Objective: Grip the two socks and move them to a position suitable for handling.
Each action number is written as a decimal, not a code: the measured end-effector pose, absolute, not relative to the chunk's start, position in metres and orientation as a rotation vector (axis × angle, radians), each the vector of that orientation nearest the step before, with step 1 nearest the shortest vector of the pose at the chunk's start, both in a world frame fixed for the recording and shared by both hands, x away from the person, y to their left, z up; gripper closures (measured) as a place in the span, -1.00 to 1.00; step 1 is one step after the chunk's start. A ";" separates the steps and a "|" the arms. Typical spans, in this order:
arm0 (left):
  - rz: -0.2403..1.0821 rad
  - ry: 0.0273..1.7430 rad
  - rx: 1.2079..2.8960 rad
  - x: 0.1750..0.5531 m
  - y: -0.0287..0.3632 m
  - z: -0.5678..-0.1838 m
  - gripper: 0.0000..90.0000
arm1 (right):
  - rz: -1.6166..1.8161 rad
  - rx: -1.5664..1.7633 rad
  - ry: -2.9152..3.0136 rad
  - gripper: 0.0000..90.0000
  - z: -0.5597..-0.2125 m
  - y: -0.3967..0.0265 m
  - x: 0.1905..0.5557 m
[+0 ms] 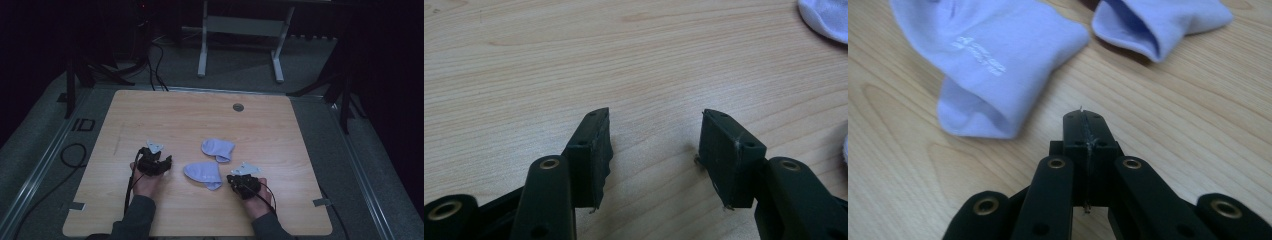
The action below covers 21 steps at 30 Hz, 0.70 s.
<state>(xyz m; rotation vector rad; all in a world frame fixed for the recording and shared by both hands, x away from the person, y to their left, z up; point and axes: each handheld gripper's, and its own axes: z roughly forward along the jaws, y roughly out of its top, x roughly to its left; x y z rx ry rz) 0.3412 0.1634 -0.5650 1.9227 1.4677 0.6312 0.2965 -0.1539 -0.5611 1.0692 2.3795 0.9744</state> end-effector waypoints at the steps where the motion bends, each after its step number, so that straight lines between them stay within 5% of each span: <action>1: 0.630 1.467 1.923 0.341 0.163 -0.565 0.04 | 0.976 1.062 2.384 1.00 -0.561 -0.152 0.296; 21: 0.611 1.459 1.944 0.338 0.160 -0.563 0.07 | 1.009 0.926 2.446 0.97 -0.563 -0.124 0.281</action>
